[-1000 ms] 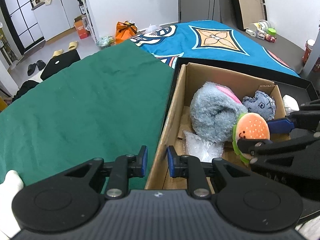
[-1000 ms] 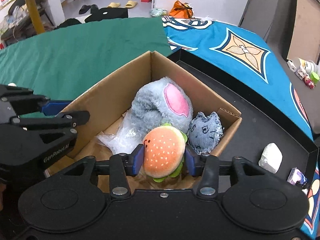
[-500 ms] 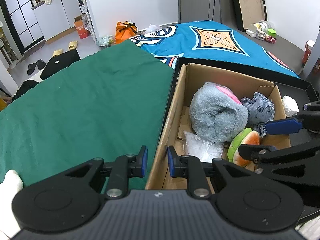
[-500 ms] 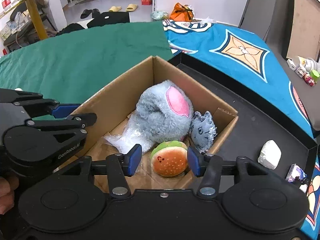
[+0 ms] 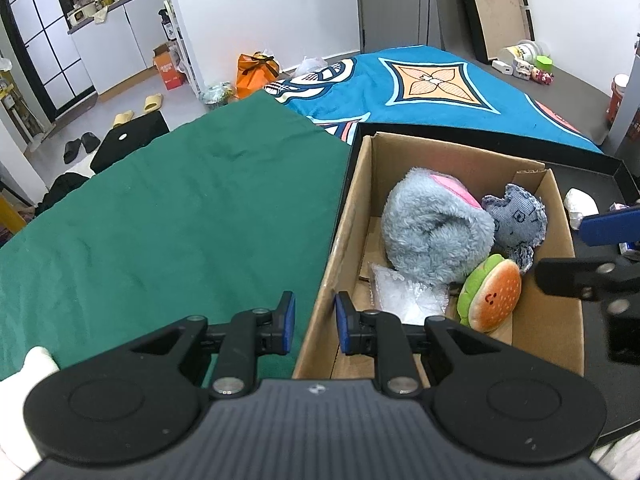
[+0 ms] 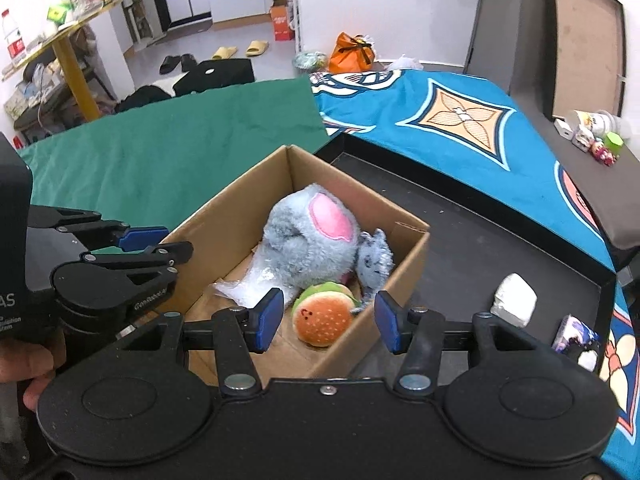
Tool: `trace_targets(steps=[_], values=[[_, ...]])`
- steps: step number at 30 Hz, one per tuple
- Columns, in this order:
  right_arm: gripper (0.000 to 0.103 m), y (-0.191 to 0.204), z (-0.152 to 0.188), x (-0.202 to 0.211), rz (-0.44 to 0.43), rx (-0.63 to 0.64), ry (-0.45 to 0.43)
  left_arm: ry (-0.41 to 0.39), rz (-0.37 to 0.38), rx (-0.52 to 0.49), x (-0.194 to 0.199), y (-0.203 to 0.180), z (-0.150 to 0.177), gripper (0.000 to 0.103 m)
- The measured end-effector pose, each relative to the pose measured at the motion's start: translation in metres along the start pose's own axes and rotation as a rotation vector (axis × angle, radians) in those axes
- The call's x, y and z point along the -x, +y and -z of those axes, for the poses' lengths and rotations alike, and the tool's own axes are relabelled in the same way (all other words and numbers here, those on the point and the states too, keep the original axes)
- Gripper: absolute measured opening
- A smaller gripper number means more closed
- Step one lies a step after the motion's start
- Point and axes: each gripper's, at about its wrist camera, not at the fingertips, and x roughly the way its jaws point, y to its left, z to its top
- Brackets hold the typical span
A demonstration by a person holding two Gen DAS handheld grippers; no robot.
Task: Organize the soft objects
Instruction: 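Open the right tool to release the hamburger plush into the box, then reach the right tool to the black plush with white face and grasp it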
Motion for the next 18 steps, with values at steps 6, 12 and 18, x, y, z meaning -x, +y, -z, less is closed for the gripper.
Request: trace_targets(steps=[6,12,18], values=[[0.056,-0.016,0.005,0.018,-0.005,-0.04,-0.049,-0.011,-0.024,-0.03,0.004,-0.006,-0.001,0.022],[0.062,-0.037,0.015,0.033,0.005,-0.111,-0.105,-0.026,-0.032,-0.037,0.008,-0.007,-0.001,0.025],[0.065,-0.06,0.032,0.045,0.024,-0.178,-0.154,-0.047,-0.046,-0.06,0.015,-0.012,0.0,0.045]])
